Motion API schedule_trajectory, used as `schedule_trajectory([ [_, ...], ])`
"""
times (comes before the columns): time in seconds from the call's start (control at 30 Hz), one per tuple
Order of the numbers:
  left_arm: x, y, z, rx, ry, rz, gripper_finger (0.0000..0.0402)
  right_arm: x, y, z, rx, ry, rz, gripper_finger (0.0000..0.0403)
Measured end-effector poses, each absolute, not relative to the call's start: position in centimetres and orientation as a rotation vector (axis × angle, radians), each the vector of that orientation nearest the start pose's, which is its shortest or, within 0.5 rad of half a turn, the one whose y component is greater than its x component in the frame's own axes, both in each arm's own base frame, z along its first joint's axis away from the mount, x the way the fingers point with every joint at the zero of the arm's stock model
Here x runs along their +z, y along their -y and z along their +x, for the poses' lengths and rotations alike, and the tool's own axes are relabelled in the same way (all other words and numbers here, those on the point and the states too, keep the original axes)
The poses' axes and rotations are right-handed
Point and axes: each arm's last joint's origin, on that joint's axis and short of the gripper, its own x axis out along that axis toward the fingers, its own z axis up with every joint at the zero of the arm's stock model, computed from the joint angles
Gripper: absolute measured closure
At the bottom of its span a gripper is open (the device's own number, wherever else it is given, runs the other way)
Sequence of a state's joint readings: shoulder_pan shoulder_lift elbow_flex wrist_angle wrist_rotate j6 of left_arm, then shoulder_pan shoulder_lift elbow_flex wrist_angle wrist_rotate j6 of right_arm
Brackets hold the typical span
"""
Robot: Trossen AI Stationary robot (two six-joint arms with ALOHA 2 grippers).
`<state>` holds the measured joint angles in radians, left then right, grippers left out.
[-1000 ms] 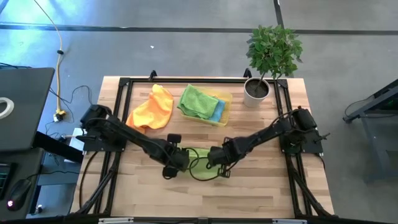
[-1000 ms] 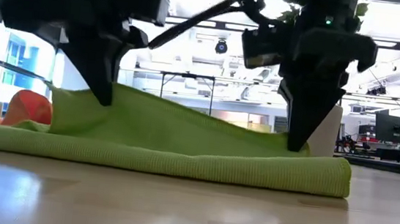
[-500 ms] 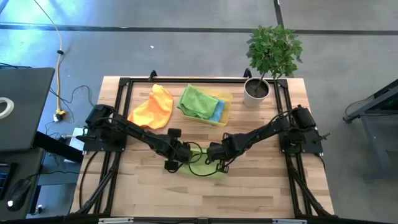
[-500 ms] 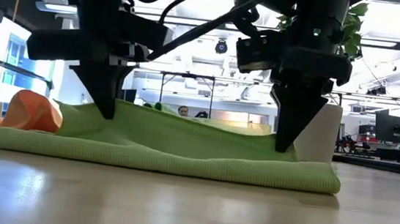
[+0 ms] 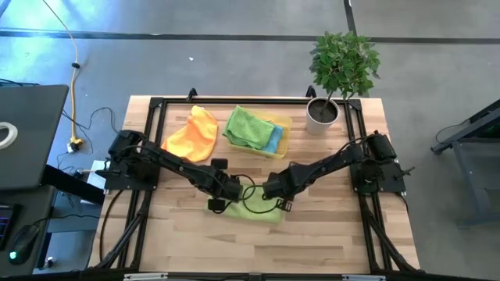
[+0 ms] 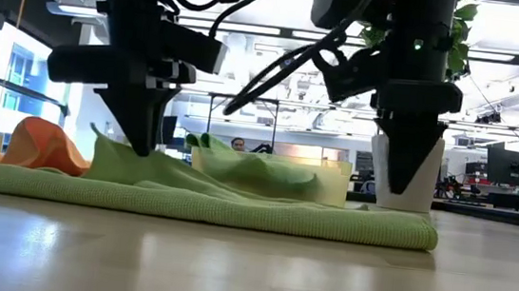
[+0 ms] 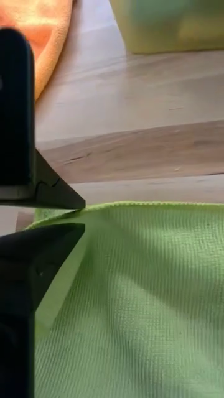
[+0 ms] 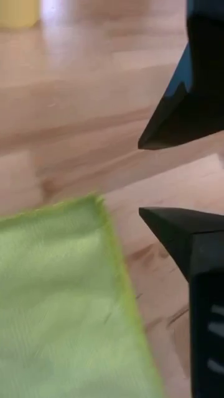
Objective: Fold microfiber towels
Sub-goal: Fold the light green microfiber towel
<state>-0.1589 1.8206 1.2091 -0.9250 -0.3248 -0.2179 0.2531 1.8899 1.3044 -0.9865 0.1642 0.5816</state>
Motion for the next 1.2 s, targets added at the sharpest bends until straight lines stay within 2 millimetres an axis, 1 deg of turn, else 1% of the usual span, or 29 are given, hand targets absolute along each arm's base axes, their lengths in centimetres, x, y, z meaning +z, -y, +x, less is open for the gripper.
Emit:
schedule_trajectory([
  [0.07, 17.3, 4.1, 32.1, 0.283, -1.470, 0.205, 0.0346, 17.7, -8.3, 32.9, -0.370, -1.487, 0.150, 0.0246],
  [0.17, 17.3, 3.9, 32.0, 0.279, -1.486, 0.226, 0.0323, 18.1, -9.4, 33.2, -0.337, -1.428, 0.213, 0.0252],
  [0.3, 17.5, 3.7, 31.5, 0.326, -1.532, 0.238, 0.0294, 17.6, -10.9, 33.4, -0.312, -1.355, 0.264, 0.0262],
  [0.4, 17.9, 3.9, 31.1, 0.299, -1.588, 0.190, 0.0284, 17.1, -11.6, 33.1, -0.334, -1.338, 0.314, 0.0263],
  [0.57, 18.1, 5.2, 30.8, 0.128, -1.659, 0.061, 0.0285, 16.3, -11.8, 32.4, -0.416, -1.337, 0.384, 0.0264],
  [0.67, 17.8, 6.1, 30.7, 0.061, -1.655, 0.057, 0.0290, 15.8, -12.0, 32.1, -0.474, -1.314, 0.428, 0.0264],
  [0.77, 17.0, 6.7, 30.6, 0.048, -1.618, 0.072, 0.0293, 15.6, -12.5, 32.0, -0.496, -1.286, 0.482, 0.0264],
  [0.9, 15.9, 6.9, 30.4, 0.086, -1.580, 0.048, 0.0295, 15.6, -13.3, 31.9, -0.519, -1.243, 0.508, 0.0264],
  [1.1, 14.2, 6.8, 29.3, 0.128, -1.613, -0.022, 0.0295, 15.6, -14.7, 31.3, -0.539, -1.226, 0.537, 0.0264],
  [1.2, 13.9, 7.0, 28.9, 0.131, -1.632, -0.064, 0.0296, 15.6, -15.1, 31.0, -0.546, -1.223, 0.541, 0.0264],
])
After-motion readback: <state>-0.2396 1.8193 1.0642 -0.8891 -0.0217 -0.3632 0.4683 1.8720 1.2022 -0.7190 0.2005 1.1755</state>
